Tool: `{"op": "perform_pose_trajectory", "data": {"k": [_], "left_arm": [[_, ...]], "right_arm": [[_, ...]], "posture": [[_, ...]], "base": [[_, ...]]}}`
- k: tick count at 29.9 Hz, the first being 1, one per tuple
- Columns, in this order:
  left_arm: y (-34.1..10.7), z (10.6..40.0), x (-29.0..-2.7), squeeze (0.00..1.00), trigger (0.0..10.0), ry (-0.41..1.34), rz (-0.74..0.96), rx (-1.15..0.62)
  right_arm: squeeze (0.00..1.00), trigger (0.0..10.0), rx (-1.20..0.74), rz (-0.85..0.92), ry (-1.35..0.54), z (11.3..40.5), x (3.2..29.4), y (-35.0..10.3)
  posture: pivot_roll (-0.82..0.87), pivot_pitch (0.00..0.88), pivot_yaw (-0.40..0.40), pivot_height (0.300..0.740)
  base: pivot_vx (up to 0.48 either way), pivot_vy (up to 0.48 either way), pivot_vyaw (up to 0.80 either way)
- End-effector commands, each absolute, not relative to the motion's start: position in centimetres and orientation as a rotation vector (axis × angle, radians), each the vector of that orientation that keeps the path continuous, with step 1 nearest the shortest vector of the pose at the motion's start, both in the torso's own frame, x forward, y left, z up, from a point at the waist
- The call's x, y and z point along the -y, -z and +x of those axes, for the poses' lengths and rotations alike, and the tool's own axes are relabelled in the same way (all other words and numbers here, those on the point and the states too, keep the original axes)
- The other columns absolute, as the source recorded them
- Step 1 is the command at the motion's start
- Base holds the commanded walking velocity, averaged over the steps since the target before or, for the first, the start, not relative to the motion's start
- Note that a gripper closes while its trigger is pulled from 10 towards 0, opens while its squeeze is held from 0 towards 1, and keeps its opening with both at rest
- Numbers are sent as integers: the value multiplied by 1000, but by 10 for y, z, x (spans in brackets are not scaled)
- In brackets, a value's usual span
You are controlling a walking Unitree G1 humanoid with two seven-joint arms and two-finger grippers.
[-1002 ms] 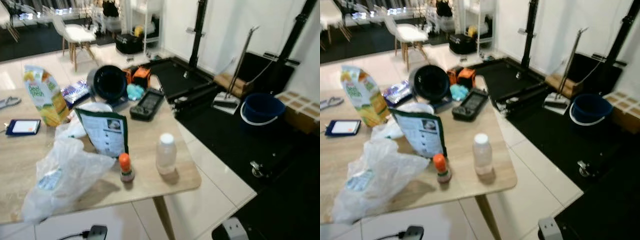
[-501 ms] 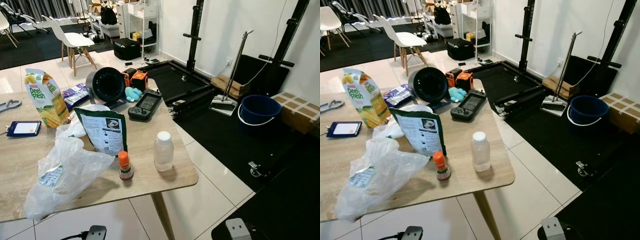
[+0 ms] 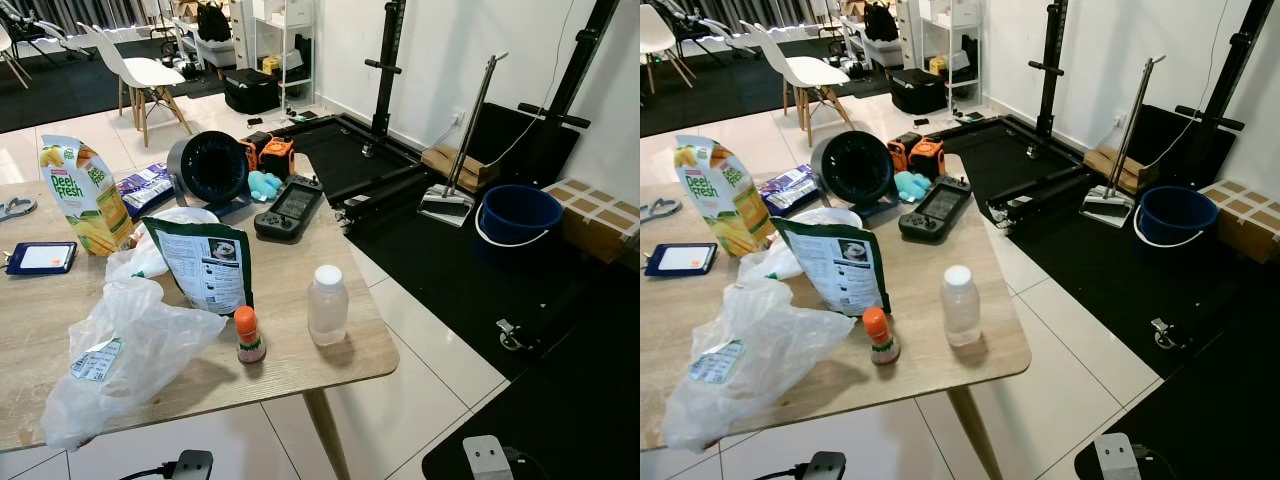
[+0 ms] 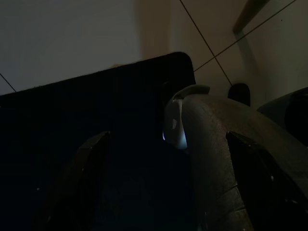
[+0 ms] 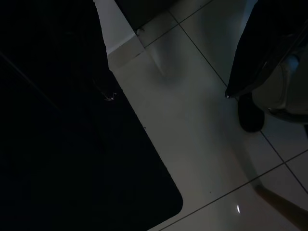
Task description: Restocking fridge
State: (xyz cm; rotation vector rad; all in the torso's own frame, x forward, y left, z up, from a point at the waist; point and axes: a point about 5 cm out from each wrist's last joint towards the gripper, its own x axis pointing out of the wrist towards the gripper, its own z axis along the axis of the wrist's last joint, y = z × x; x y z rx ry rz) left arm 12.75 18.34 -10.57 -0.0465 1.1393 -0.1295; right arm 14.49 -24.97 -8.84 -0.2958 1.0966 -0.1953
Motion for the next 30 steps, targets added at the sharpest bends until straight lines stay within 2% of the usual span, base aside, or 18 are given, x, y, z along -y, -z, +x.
{"op": "perform_pose_trajectory", "data": {"k": [1,11,22,30], "left_arm": [[108,119,-187,0,10000,133,-28,-1176],[109,117,-187,0,10000,138,-23,-1181],[108,119,-188,0,10000,132,-28,-1169],[108,110,-203,0,10000,67,-11,-1179]], "right_arm": [[0,10000,-1093,-279,210,143,248,89],[0,10000,-1106,-295,219,142,249,90],[0,10000,-1121,-178,140,142,243,92],[0,10000,-1135,-197,131,141,247,91]], "posture": [[65,0,-10,740],[64,0,-15,740],[66,0,-13,740],[66,0,-9,740]], "base": [[0,0,0],[0,0,0],[0,0,0],[0,0,0]]}}
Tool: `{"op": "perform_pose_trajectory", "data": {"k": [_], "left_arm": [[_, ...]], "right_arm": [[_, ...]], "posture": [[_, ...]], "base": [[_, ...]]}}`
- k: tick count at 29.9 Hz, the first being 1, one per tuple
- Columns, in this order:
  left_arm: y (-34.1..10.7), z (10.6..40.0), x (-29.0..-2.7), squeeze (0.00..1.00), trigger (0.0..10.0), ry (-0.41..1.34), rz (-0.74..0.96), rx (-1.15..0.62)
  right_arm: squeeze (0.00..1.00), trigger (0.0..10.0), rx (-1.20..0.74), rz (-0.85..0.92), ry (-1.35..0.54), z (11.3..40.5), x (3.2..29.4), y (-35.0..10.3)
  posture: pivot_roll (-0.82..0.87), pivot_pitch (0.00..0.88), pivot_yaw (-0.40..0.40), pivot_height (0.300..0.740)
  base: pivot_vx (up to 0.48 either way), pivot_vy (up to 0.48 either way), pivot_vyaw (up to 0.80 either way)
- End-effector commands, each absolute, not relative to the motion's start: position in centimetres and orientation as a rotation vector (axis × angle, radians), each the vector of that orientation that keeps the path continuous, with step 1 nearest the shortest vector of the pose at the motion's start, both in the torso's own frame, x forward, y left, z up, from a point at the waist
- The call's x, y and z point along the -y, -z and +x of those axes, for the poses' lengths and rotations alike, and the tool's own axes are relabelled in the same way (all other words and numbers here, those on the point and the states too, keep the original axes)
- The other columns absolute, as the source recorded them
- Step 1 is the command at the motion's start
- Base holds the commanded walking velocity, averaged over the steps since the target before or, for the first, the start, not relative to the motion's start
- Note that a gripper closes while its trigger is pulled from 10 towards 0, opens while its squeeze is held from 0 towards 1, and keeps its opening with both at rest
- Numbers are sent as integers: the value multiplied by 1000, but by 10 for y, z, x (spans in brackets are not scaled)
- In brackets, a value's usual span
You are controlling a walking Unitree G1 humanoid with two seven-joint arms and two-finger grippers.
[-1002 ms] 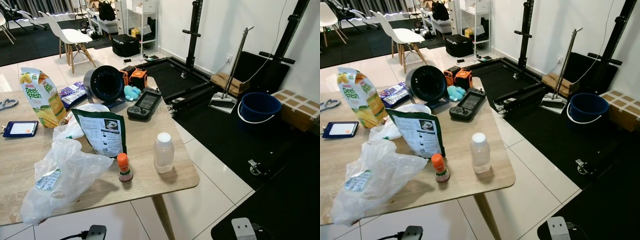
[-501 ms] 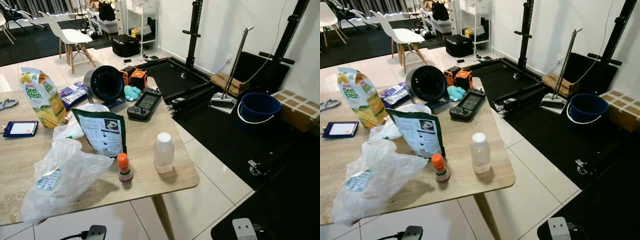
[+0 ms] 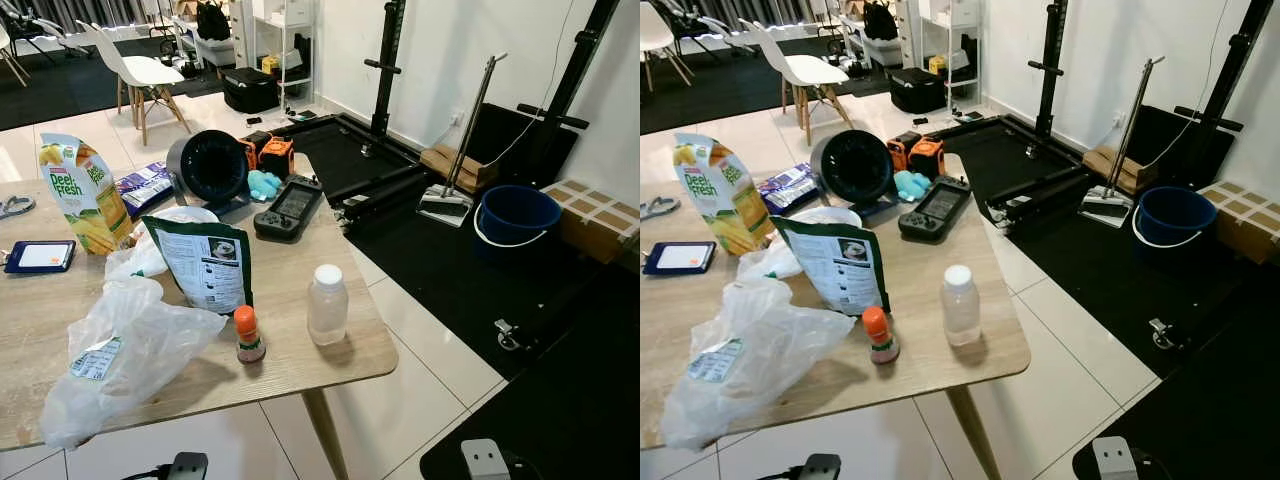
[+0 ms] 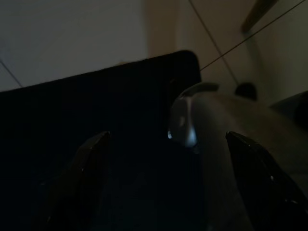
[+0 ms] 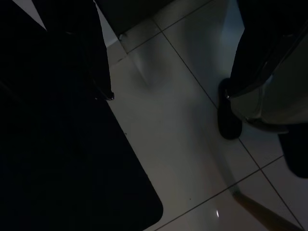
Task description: Restocking fridge
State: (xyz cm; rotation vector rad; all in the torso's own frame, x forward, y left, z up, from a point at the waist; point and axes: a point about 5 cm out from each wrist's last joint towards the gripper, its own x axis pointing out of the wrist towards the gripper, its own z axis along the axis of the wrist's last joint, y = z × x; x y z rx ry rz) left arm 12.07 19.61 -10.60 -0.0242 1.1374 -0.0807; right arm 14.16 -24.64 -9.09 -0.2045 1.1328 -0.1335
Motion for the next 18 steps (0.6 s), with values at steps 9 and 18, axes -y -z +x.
{"op": "perform_pose_trajectory", "data": {"k": [9,18], "left_arm": [[106,111,-215,0,10000,27,1,-1160],[104,125,-200,0,10000,72,4,-1116]], "right_arm": [[0,10000,-1165,-200,114,113,254,97],[0,10000,-1180,-181,82,110,241,102]], "posture": [[66,0,-6,740],[62,0,-14,740]], "base": [[0,0,0],[0,0,0]]}}
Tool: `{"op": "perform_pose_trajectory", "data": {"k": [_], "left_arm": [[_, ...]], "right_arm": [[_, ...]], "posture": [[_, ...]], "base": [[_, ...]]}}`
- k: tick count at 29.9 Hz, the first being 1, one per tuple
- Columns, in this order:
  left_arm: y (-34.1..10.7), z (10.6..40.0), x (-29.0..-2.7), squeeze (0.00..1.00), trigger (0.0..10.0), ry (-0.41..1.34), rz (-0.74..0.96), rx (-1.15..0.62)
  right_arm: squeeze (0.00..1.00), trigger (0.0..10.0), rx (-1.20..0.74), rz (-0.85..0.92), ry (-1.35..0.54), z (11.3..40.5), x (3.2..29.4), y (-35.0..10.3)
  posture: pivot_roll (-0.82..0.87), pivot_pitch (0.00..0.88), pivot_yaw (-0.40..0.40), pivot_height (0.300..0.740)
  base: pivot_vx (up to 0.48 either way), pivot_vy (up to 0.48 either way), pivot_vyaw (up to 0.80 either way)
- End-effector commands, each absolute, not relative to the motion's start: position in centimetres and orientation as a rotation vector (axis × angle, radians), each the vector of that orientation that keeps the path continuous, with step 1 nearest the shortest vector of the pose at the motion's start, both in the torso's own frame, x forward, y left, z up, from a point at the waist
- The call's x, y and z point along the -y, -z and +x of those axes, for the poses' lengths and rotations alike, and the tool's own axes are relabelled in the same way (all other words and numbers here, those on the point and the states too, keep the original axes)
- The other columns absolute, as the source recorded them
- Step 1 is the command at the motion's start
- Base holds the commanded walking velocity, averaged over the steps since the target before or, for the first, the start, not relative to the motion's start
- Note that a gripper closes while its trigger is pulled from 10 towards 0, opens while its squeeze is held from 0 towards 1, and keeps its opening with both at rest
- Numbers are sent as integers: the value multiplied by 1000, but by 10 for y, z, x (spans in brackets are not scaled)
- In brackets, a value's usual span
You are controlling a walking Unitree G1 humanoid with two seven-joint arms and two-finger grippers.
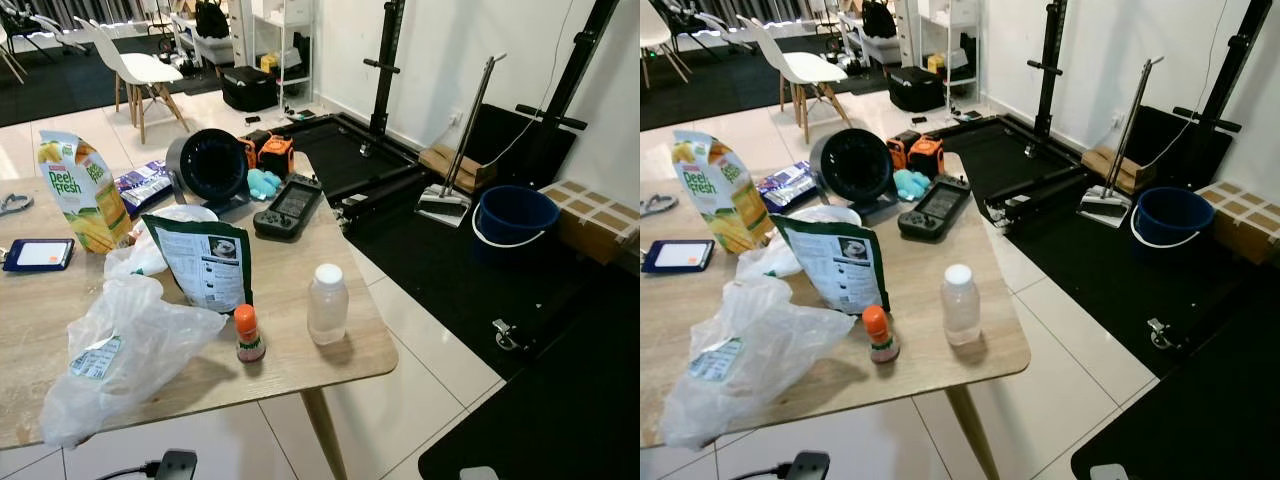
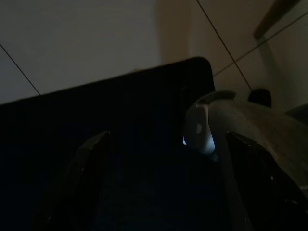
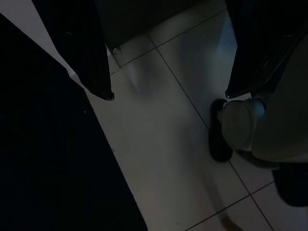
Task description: Restocking fridge
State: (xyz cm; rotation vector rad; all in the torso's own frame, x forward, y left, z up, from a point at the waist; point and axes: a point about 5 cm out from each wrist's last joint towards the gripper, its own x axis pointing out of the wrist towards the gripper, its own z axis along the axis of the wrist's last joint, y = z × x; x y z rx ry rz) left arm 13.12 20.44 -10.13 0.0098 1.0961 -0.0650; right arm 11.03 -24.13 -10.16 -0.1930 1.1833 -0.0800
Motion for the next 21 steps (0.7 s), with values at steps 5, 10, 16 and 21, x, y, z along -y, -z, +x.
{"op": "perform_pose_trajectory", "data": {"k": [5,10,16,21], "left_arm": [[104,127,-198,0,10000,74,-4,-1110],[104,126,-202,0,10000,75,8,-1114],[104,119,-209,0,10000,58,20,-1127],[105,118,-210,0,10000,48,13,-1134]], "right_arm": [[0,10000,-1175,-200,150,108,254,99],[0,10000,-1172,-201,162,108,258,98],[0,10000,-1167,-195,188,109,262,96],[0,10000,-1151,-195,243,109,266,95]], "posture": [[64,0,-3,740],[65,0,-4,740],[68,0,0,740],[69,0,6,740]], "base": [[0,0,0],[0,0,0],[0,0,0],[0,0,0]]}}
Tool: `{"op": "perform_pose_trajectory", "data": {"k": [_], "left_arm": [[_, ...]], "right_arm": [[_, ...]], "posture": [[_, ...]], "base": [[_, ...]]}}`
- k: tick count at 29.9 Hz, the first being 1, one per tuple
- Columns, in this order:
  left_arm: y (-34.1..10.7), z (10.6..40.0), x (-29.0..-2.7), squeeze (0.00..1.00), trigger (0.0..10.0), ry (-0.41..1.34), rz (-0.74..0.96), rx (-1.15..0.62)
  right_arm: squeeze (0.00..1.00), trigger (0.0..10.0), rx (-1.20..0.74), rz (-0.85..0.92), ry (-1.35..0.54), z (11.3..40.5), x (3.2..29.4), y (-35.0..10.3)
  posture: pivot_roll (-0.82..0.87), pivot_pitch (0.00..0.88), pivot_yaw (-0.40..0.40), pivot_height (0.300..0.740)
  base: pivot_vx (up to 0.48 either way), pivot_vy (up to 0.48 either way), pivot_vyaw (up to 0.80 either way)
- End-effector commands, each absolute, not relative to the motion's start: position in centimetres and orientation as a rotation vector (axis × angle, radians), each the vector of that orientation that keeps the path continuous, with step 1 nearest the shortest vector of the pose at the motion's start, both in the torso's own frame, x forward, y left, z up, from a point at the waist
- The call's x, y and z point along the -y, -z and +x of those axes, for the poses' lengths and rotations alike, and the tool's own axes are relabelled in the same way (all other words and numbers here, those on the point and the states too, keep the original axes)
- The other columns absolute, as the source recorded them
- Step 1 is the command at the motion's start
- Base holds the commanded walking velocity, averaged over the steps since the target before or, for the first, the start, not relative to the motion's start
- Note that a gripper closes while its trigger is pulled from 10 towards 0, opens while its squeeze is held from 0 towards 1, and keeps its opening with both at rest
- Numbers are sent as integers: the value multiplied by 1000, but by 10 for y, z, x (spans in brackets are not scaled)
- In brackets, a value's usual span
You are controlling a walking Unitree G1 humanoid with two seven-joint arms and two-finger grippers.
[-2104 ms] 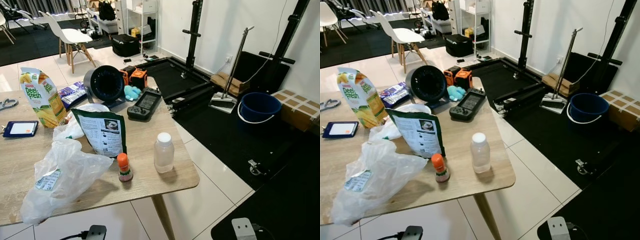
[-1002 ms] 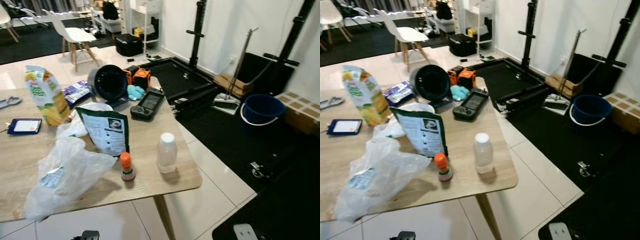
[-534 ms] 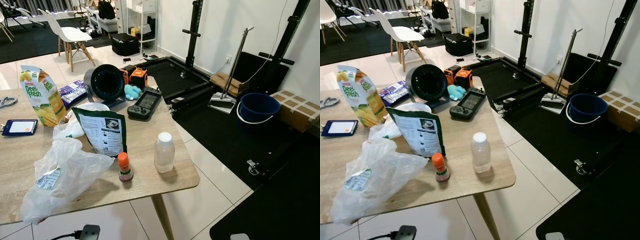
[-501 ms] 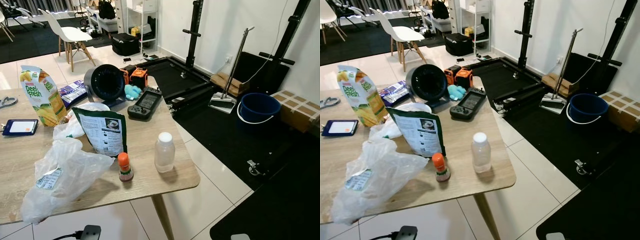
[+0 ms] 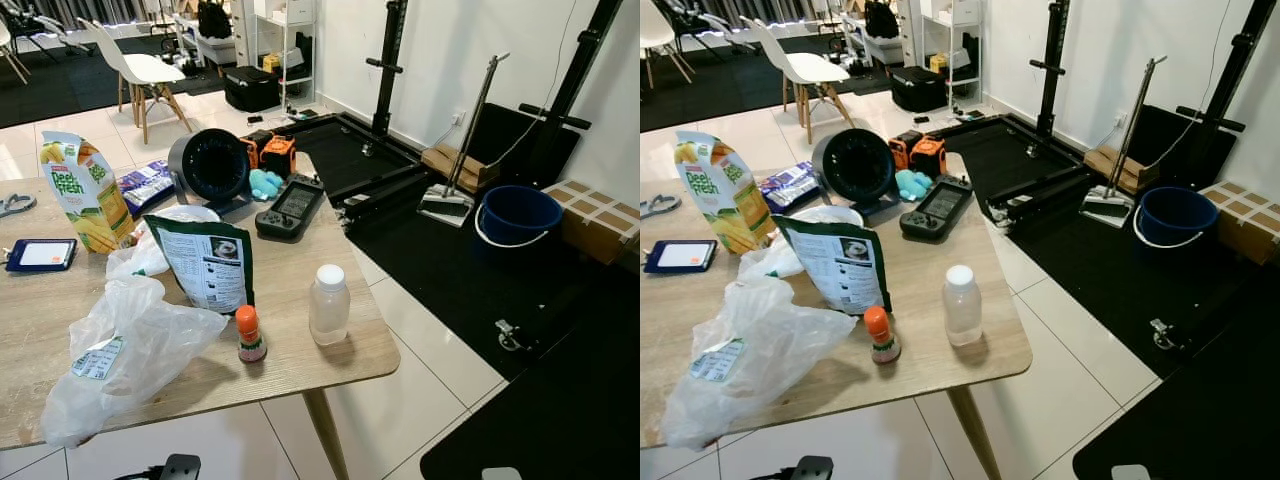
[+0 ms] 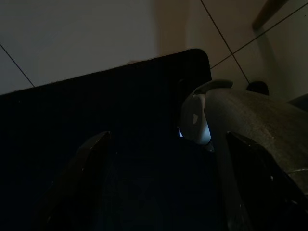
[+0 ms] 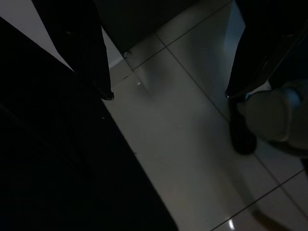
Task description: Restocking fridge
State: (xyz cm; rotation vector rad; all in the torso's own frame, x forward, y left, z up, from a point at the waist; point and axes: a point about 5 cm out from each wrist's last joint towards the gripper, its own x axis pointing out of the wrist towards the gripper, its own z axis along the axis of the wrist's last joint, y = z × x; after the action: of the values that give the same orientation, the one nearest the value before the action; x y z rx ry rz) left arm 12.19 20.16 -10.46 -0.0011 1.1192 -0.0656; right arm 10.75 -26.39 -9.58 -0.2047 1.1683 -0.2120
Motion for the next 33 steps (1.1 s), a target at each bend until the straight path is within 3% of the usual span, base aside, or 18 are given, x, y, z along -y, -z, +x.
{"op": "perform_pose_trajectory", "data": {"k": [1,3,5,13,15,22,28,33], "left_arm": [[104,118,-210,0,10000,48,14,-1132],[103,122,-213,0,10000,40,14,-1122],[103,122,-213,0,10000,40,14,-1122],[101,122,-220,0,10000,38,29,-1119],[102,119,-222,0,10000,41,40,-1130],[102,120,-220,0,10000,41,36,-1127],[103,122,-212,0,10000,64,26,-1124],[103,122,-213,0,10000,65,29,-1125]], "right_arm": [[0,10000,-1143,-201,269,110,271,93],[0,10000,-1095,-208,367,115,290,84],[0,10000,-1095,-208,367,115,290,84],[0,10000,-918,-250,570,143,338,49],[0,10000,-754,-204,620,172,356,23],[0,10000,-469,-24,552,222,358,-15],[0,10000,-66,277,391,276,353,-76],[4,10000,126,436,267,289,350,-103]], "posture": [[69,0,6,740],[80,0,7,740],[80,0,7,740],[78,0,18,740],[73,0,20,740],[67,0,15,740],[61,0,19,740],[60,0,22,740]], "base": [[0,0,0],[0,0,0],[0,0,0],[0,0,0],[0,0,0],[0,0,0],[0,0,0],[0,0,0]]}}
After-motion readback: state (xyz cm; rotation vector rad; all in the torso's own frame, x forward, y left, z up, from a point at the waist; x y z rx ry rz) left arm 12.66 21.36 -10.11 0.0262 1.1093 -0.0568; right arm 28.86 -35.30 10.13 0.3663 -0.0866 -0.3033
